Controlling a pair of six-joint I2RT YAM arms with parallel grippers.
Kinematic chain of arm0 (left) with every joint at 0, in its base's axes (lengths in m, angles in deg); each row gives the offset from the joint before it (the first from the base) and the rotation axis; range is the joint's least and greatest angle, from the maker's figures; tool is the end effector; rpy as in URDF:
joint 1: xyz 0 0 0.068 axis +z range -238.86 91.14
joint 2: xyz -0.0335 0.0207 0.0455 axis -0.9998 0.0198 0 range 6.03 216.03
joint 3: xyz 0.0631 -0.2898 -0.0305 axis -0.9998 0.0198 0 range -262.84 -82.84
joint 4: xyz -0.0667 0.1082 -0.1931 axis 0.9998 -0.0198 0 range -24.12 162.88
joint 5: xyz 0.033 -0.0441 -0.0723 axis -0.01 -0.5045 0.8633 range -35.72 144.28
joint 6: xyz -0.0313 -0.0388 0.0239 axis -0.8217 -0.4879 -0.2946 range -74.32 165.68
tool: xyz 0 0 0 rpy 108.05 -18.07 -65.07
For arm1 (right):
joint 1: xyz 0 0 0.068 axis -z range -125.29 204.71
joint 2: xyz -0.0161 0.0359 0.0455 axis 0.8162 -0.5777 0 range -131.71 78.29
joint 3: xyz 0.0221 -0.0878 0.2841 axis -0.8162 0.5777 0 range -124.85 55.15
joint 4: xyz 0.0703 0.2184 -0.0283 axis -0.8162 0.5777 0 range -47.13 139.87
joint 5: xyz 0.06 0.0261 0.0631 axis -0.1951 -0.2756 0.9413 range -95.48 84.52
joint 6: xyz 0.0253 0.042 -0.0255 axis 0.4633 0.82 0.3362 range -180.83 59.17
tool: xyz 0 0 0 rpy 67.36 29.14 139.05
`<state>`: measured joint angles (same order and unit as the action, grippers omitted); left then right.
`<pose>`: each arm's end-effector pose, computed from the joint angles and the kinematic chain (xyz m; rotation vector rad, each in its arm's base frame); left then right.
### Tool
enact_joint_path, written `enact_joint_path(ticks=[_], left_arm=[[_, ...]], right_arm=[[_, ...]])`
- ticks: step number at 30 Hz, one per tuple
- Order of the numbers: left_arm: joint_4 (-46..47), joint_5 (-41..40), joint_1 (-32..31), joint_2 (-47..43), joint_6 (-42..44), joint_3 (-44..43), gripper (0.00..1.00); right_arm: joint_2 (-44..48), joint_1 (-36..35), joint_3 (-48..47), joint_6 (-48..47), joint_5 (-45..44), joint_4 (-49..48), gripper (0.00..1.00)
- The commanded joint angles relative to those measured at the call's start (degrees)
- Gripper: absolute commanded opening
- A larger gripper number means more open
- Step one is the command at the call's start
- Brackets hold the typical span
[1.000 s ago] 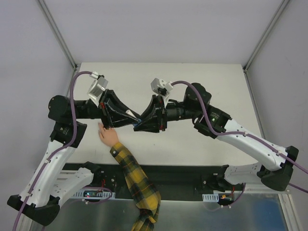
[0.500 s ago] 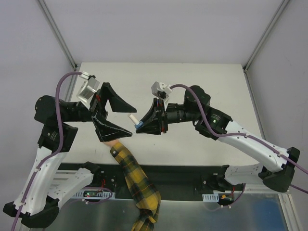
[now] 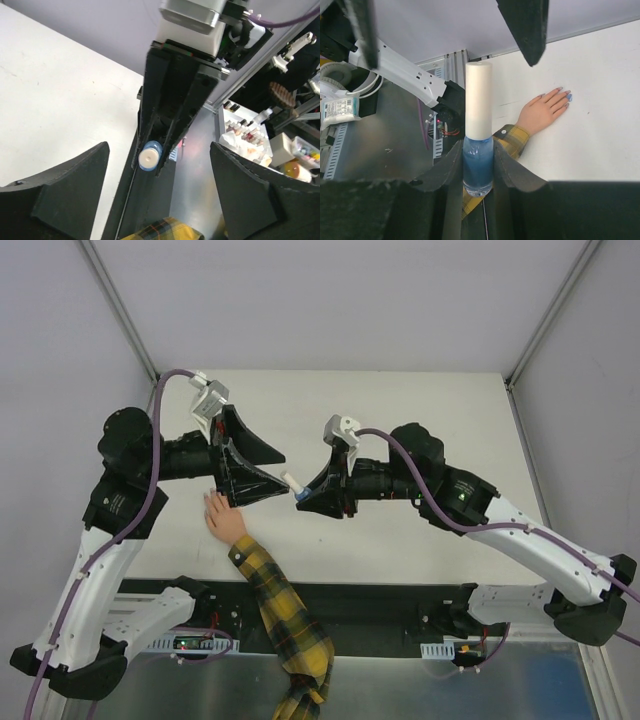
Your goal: Paint the nails
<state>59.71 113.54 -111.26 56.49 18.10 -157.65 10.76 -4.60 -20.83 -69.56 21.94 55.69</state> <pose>0.0760 -0.0662 0.4975 0.8716 1.3896 -1.3885 0.0960 0.1958 0.4640 -1.2745 1.1985 1.0520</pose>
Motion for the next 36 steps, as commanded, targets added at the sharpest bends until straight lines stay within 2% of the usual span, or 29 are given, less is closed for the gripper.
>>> enact_joint_path(ticks=[1, 4, 9, 13, 18, 22, 23, 24, 27, 28, 29, 30, 32, 33, 34, 35, 36], left_arm=[[-1.1, -0.5, 0.5, 1.5, -0.7, -2.2, 0.76], [-1.1, 1.4, 0.5, 2.4, -0.9, -2.0, 0.6], [-1.1, 4.0, 0.5, 2.3, -0.3, -1.2, 0.52], [-1.2, 4.8, 0.5, 2.5, -0.4, -1.0, 0.41], [-1.7, 3.3, 0.5, 2.5, 0.5, -1.0, 0.26], [-2.5, 2.1, 0.5, 2.5, 1.6, -1.2, 0.2], [-2.5, 2.0, 0.5, 2.6, 1.7, -1.2, 0.13], [-2.6, 1.8, 0.5, 2.7, 1.7, -1.2, 0.01], [-3.3, 1.4, 0.5, 2.5, 2.3, -1.0, 0.0], [-3.5, -0.5, 0.5, 2.1, 2.6, -1.0, 0.0], [-5.4, -2.3, 0.5, 1.8, 3.8, -1.0, 0.0], [-6.9, -4.6, 0.5, 1.6, 4.7, -1.4, 0.0], [-14.1, -15.5, 0.5, 1.6, 8.4, -3.1, 0.0], [-16.9, -20.9, 0.5, 1.9, 9.4, -3.6, 0.0], [-18.9, -25.8, 0.6, 1.9, 10.1, -3.7, 0.0], [-20.5, -36.8, 0.6, 2.1, 10.6, -3.1, 0.0], [-22.8, -42.0, 0.6, 2.0, 10.7, -2.3, 0.0]], right_arm=[[1.3, -0.5, -3.7, -2.1, -1.8, 0.1, 0.0], [1.3, -0.6, -3.8, -2.1, -2.2, -0.2, 0.0], [0.1, -0.5, -5.0, -2.3, -2.5, -0.6, 0.0], [-0.9, -0.5, -5.7, -2.1, -2.2, -1.2, 0.0], [-1.9, -0.6, -6.5, -2.0, -1.7, -1.1, 0.0], [-2.3, -0.6, -6.7, -2.0, -1.8, -0.8, 0.0], [-2.3, -0.7, -6.6, -2.0, -1.9, -0.6, 0.0], [-2.1, -0.7, -6.5, -2.0, -2.3, -0.6, 0.0], [-2.2, -0.7, -6.6, -1.9, -3.8, -0.5, 0.0], [-2.3, -0.7, -6.9, -1.8, -4.8, 0.0, 0.03], [-2.3, -0.7, -7.1, -1.9, -6.1, 1.5, 0.22], [-2.3, -0.8, -7.3, -2.0, -10.5, 2.6, 0.33], [-1.8, -0.7, -7.1, -1.3, -17.1, 5.3, 0.58], [-1.5, -0.6, -6.3, -0.9, -24.4, 6.0, 0.64], [-0.5, -0.5, -5.4, -0.4, -27.0, 6.4, 0.72], [0.2, -0.2, -4.4, -0.1, -30.8, 6.7, 0.75], [1.1, 0.0, -3.3, 0.5, -34.9, 6.7, 0.76]])
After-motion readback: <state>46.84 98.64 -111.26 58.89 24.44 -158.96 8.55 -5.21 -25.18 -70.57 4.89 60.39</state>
